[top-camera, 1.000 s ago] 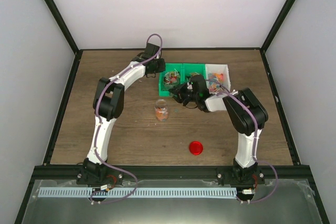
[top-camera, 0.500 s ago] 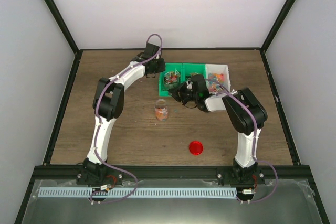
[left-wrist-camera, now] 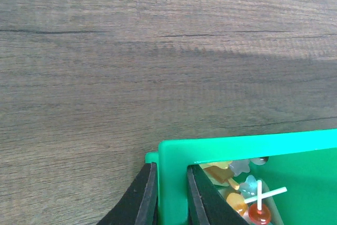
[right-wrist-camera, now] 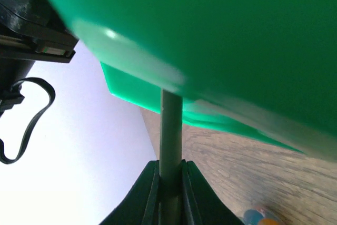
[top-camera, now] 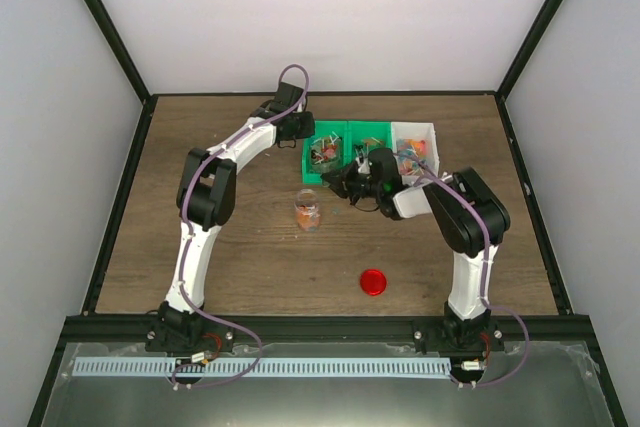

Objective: Pack the candies
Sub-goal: Scoop the fake candies from the storage box.

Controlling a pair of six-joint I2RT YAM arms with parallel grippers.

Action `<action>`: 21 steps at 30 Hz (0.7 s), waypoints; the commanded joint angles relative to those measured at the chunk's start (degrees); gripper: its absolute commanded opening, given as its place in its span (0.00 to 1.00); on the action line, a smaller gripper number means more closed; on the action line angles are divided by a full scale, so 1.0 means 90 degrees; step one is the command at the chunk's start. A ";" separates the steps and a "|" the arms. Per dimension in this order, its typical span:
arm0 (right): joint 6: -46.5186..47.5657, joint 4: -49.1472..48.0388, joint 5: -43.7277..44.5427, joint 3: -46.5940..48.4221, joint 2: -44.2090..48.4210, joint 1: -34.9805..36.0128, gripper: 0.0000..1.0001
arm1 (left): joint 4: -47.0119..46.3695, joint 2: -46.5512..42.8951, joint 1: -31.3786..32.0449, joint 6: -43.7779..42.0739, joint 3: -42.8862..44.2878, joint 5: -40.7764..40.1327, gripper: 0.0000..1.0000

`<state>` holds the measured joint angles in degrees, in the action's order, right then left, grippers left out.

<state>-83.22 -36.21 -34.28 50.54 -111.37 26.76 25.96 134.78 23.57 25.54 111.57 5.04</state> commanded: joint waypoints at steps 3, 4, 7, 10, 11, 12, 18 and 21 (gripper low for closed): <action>0.0221 -0.0879 -0.0410 -0.0222 0.0391 -0.0070 0.01 | 0.1755 0.0701 0.0041 0.0209 -0.0600 0.0457 0.12; 0.0255 -0.0887 -0.0439 -0.0232 0.0421 -0.0087 0.01 | 0.1757 0.0690 0.0046 0.0202 -0.0600 0.0433 0.12; 0.0310 -0.0935 -0.0522 -0.0275 0.0519 -0.0109 0.01 | 0.1765 0.0620 0.0038 0.0181 -0.0609 0.0407 0.12; 0.0317 -0.1103 -0.0572 -0.0403 0.0627 -0.0128 0.01 | 0.1778 0.0568 0.0025 0.0153 -0.0614 0.0402 0.13; 0.0303 -0.1171 -0.0615 -0.0453 0.0656 -0.0135 0.01 | 0.1793 0.0550 0.0027 0.0144 -0.0617 0.0398 0.13; 0.0281 -0.1248 -0.0633 -0.0509 0.0689 -0.0149 0.01 | 0.1805 0.0532 0.0027 0.0134 -0.0626 0.0381 0.13; 0.0236 -0.1463 -0.0659 -0.0835 0.0900 -0.0199 0.01 | 0.1814 0.0276 0.0009 0.0082 -0.0639 0.0266 0.14; 0.0254 -0.1515 -0.0654 -0.0971 0.1024 -0.0225 0.01 | 0.1819 0.0094 -0.0030 0.0069 -0.0625 0.0259 0.15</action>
<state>-82.13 -45.82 -38.98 42.89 -105.27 25.19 27.27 133.12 23.55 25.36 110.02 5.48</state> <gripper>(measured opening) 0.107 0.150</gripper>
